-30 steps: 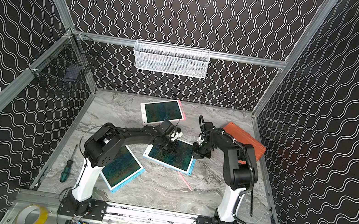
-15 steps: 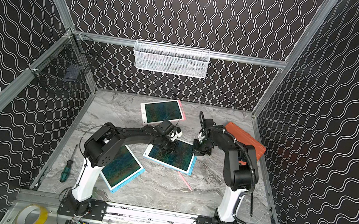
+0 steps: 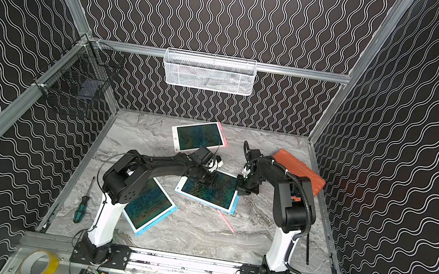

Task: Place the stylus back onto the writing tablet
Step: Adjust the stylus on the writing tablet, then move the writing tablet to the center of the board.

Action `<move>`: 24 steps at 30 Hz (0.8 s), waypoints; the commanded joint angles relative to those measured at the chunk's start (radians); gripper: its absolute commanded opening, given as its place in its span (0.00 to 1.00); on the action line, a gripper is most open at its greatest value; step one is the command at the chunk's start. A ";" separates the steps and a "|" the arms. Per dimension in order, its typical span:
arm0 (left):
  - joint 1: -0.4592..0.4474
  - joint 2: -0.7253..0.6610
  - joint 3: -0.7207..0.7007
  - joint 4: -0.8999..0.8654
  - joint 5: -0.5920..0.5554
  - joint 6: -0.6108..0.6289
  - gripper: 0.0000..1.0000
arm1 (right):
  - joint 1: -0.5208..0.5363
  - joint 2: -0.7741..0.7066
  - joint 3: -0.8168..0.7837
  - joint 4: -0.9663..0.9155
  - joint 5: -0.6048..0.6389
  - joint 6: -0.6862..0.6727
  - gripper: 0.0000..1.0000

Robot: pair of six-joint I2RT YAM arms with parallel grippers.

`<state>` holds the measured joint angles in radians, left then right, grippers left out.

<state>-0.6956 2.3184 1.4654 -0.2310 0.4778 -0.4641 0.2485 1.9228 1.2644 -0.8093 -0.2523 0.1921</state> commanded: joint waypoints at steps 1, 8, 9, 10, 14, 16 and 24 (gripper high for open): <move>0.002 -0.007 0.001 0.016 -0.005 0.019 0.16 | 0.003 0.020 -0.011 0.002 0.013 -0.004 0.00; 0.002 -0.010 -0.002 0.017 -0.002 0.015 0.16 | -0.001 -0.004 0.012 -0.027 0.023 -0.001 0.00; 0.004 -0.013 0.004 0.011 -0.001 0.017 0.16 | -0.005 -0.015 0.026 -0.035 0.028 0.005 0.00; 0.003 -0.019 0.006 0.006 0.001 0.018 0.16 | -0.015 -0.019 0.041 -0.043 0.030 0.012 0.00; 0.025 -0.064 0.018 -0.008 0.019 0.021 0.28 | -0.073 -0.069 0.066 -0.058 -0.003 0.040 0.23; 0.055 -0.098 0.016 -0.008 0.041 0.007 0.37 | -0.095 -0.077 0.054 -0.050 -0.021 0.047 0.33; 0.213 -0.215 0.000 -0.047 0.075 0.010 0.55 | -0.104 -0.003 0.042 -0.005 -0.069 0.045 0.43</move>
<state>-0.5064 2.1250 1.4517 -0.2573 0.5377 -0.4789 0.1440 1.8881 1.2984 -0.8227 -0.2962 0.2279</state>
